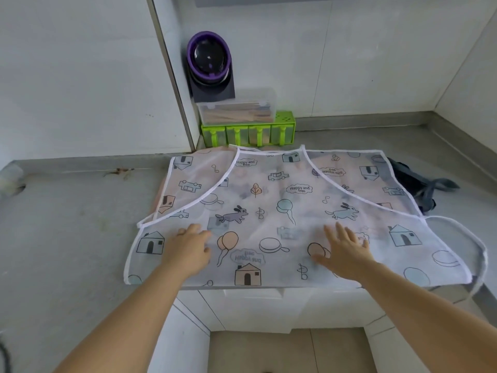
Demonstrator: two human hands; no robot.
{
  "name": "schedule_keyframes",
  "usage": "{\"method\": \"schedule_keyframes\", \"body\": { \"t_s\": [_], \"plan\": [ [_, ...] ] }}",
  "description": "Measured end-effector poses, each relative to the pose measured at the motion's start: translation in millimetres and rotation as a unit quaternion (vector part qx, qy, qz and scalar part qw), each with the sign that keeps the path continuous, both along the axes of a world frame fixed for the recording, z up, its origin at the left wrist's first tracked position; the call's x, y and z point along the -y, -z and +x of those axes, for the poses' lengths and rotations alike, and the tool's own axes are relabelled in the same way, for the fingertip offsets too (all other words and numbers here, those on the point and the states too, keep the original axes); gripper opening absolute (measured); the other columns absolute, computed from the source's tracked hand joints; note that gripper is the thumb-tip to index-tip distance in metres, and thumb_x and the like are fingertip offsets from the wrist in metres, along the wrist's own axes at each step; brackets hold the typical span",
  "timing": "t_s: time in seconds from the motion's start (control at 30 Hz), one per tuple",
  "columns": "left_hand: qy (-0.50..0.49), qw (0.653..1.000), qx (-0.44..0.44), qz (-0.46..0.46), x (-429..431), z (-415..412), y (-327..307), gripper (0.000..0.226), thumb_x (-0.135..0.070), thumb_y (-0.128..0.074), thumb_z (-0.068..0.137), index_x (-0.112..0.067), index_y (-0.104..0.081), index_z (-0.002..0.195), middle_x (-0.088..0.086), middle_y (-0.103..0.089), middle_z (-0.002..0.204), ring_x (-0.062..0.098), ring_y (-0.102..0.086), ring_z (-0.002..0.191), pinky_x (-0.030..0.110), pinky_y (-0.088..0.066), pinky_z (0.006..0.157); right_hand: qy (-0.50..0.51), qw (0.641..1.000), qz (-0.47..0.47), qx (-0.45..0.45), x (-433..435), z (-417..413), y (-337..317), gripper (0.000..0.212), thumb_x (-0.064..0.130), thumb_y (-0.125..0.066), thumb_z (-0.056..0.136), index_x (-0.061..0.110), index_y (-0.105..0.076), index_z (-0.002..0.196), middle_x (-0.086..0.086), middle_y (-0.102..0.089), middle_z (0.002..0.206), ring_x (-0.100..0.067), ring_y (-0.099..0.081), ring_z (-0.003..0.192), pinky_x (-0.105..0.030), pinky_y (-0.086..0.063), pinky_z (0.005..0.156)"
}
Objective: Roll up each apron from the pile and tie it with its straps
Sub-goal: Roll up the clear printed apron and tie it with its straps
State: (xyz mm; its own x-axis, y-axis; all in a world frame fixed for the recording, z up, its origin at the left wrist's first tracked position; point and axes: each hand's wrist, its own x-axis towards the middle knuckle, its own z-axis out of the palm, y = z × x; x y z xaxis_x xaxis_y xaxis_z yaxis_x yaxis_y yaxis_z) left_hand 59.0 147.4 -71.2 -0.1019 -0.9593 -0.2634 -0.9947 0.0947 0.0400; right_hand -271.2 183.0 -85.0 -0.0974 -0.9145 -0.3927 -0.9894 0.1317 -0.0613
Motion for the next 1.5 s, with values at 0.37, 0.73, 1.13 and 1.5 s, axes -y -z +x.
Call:
{"method": "schedule_keyframes", "body": {
  "t_s": [0.37,0.73,1.13,1.5],
  "plan": [
    [0.061,0.996,0.037,0.053,15.4,-18.6,40.7,0.065,-0.061,-0.018,0.096,-0.037,0.009,0.15,-0.001,0.024,0.158,0.021,0.012,0.147,0.064,0.001,0.111,0.049,0.981,-0.186,-0.028,-15.4,-19.0,35.0,0.058,0.063,-0.05,0.085,0.023,-0.06,0.126,0.009,-0.055,0.132,-0.011,-0.04,0.131,-0.056,0.01,0.11],
    [0.106,0.994,0.009,0.031,17.8,-36.2,62.6,0.115,-0.073,0.048,0.04,-0.032,0.024,0.145,-0.005,0.039,0.142,0.019,0.032,0.137,0.063,0.008,0.11,0.015,0.966,-0.256,-0.008,-8.8,-35.5,34.0,0.018,0.015,-0.079,0.062,0.019,-0.062,0.061,0.004,-0.062,0.074,-0.027,-0.063,0.084,-0.059,-0.026,0.108],
    [0.137,0.989,-0.004,-0.053,10.2,-29.4,88.7,0.062,-0.057,-0.007,0.099,-0.026,-0.035,0.144,0.006,-0.038,0.151,0.029,-0.041,0.135,0.059,-0.019,0.107,0.005,0.996,-0.091,-0.002,9.0,18.9,61.6,0.087,0.084,0.021,0.062,0.044,0.026,0.139,0.009,0.032,0.15,-0.022,0.022,0.144,-0.072,0.01,0.103],
    [-0.226,0.889,-0.249,-0.31,-1.2,29.9,43.5,0.035,-0.01,-0.059,0.089,-0.01,-0.057,0.124,0.012,-0.05,0.132,0.033,-0.05,0.111,0.047,-0.04,0.096,-0.095,0.989,-0.115,-0.02,25.7,39.5,31.9,0.087,0.072,0.0,0.072,0.033,0.013,0.149,-0.002,0.021,0.157,-0.026,0.016,0.145,-0.066,0.012,0.107]
  ]
}}
